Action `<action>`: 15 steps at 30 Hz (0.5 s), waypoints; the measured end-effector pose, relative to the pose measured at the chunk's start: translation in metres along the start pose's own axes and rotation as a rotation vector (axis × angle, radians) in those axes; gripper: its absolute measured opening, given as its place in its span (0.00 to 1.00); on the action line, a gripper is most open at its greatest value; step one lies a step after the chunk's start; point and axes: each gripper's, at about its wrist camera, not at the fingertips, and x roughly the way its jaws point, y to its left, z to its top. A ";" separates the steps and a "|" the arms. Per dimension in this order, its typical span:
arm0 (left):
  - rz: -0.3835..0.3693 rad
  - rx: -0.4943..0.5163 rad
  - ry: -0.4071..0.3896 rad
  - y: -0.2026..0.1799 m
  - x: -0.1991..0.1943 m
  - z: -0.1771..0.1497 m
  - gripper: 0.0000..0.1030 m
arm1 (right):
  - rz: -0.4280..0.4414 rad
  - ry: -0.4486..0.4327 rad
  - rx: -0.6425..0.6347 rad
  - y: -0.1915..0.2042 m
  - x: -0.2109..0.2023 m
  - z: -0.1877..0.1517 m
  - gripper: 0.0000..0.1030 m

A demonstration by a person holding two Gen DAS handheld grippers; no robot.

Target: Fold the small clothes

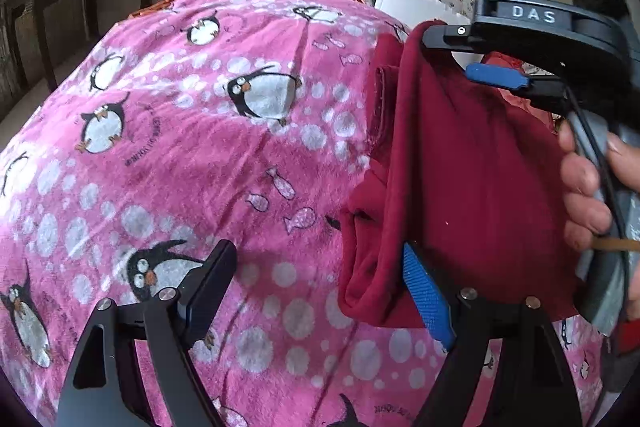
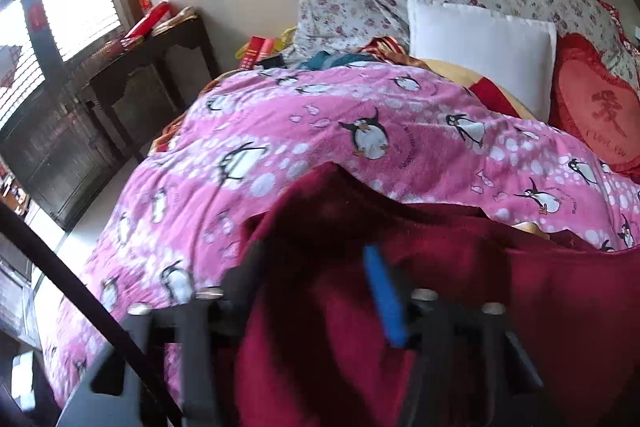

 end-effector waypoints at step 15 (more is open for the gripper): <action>0.027 -0.012 -0.062 0.010 -0.013 0.000 0.86 | -0.013 0.056 0.031 0.016 0.009 0.013 0.79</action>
